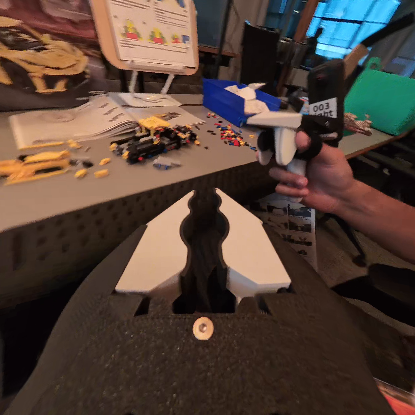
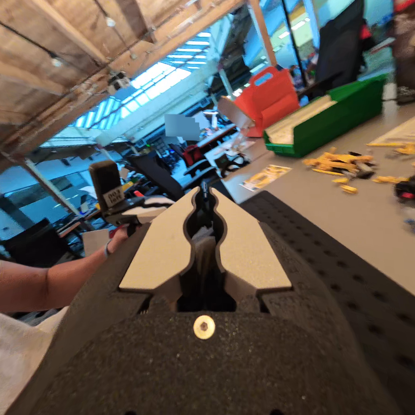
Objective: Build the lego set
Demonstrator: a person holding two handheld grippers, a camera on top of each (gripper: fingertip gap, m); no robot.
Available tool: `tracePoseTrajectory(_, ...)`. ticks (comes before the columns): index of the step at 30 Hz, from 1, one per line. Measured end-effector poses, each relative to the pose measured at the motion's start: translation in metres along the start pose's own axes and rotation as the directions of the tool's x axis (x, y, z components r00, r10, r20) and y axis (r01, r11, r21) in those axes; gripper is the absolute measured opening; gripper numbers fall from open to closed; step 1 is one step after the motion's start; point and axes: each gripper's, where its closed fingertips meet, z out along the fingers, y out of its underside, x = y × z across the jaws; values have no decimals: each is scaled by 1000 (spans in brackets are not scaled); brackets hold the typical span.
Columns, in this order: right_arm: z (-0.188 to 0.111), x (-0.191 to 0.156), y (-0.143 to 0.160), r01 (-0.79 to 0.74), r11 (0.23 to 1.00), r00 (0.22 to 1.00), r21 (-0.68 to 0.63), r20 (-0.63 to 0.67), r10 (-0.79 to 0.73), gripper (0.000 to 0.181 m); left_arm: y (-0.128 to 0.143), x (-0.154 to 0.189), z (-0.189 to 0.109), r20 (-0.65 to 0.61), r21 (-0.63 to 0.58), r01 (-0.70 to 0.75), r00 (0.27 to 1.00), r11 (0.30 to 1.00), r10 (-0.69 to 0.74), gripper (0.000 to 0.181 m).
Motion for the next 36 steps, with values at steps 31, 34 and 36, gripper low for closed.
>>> tracePoseTrajectory(31,-23,196,-7,-52,883,963,-467,-256,-78,4,-6,-49,184,-165,-129,-235,963,963,213,34)
tracePoseTrajectory(34,-2,138,-36,-212,949,977,-235,-25,212,4,-29,-37,181,-168,-31,-211,965,977,203,35)
tracePoseTrajectory(36,4,112,-46,-207,966,972,-157,77,221,4,-49,-24,174,-275,16,-72,959,997,74,17)
